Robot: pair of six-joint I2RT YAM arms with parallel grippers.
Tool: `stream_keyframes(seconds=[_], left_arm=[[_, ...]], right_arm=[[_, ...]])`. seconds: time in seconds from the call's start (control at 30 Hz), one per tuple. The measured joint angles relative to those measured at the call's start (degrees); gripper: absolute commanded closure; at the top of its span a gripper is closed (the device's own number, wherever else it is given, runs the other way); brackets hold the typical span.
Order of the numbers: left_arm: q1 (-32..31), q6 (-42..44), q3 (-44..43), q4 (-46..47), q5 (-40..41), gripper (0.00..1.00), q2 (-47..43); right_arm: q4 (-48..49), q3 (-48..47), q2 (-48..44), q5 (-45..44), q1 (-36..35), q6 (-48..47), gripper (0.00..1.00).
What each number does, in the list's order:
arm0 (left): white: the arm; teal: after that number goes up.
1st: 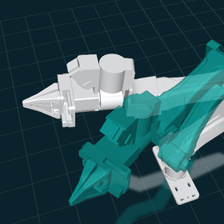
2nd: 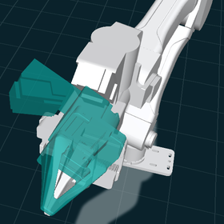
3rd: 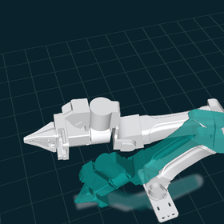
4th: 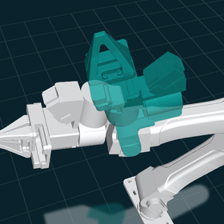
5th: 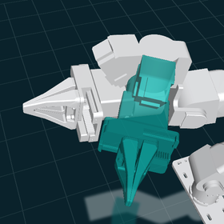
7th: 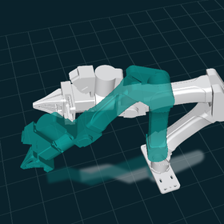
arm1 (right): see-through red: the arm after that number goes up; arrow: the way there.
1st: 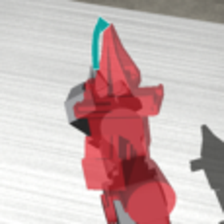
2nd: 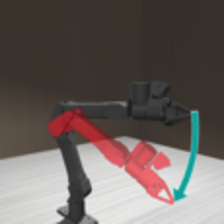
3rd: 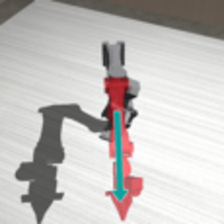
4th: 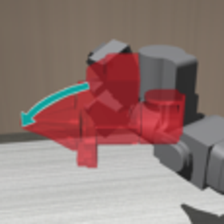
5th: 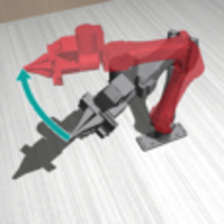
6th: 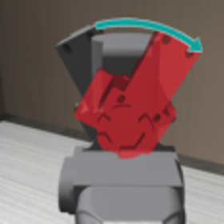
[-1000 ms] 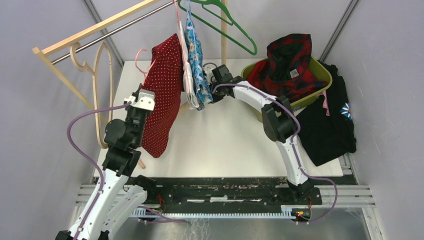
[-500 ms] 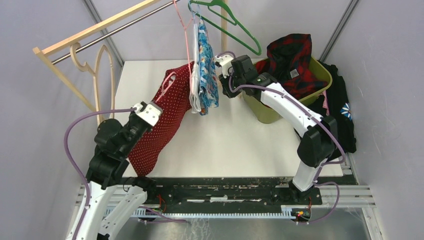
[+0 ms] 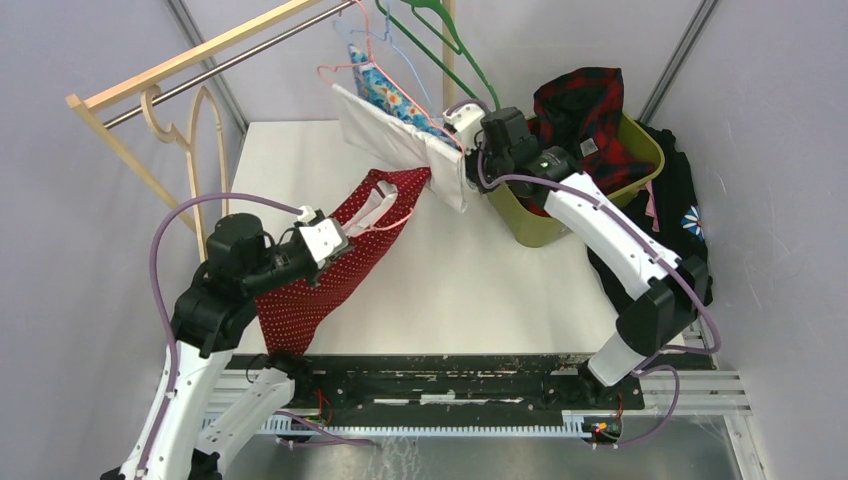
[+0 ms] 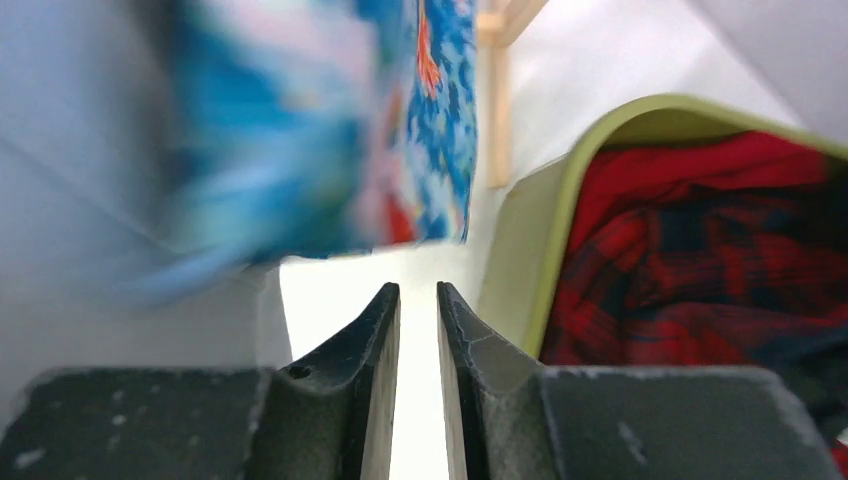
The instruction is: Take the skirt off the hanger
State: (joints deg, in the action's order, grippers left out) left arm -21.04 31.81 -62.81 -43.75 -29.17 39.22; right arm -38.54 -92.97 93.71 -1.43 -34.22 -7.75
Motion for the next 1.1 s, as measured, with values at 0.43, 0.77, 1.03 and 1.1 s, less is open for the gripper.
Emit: stream_keyframes(seconds=[0.43, 0.77, 1.03, 1.1], left_arm=[[-0.8, 0.0, -11.9, -7.8, -8.8, 0.97, 7.3], [-1.3, 0.0, -19.9, -11.3, -15.6, 0.97, 12.0], [-1.4, -0.5, -16.9, 1.5, -14.7, 0.97, 14.3], [-1.4, -0.5, -16.0, 5.5, -14.7, 0.97, 16.1]], right_arm=[[5.0, -2.5, -12.0, -16.8, 0.0, -8.9, 0.72], [14.8, -3.0, -13.8, -26.3, 0.0, -11.2, 0.69], [12.7, -6.3, -15.0, -17.3, 0.2, -9.3, 0.70], [11.6, -6.3, -15.7, -14.6, 0.2, -8.9, 0.71]])
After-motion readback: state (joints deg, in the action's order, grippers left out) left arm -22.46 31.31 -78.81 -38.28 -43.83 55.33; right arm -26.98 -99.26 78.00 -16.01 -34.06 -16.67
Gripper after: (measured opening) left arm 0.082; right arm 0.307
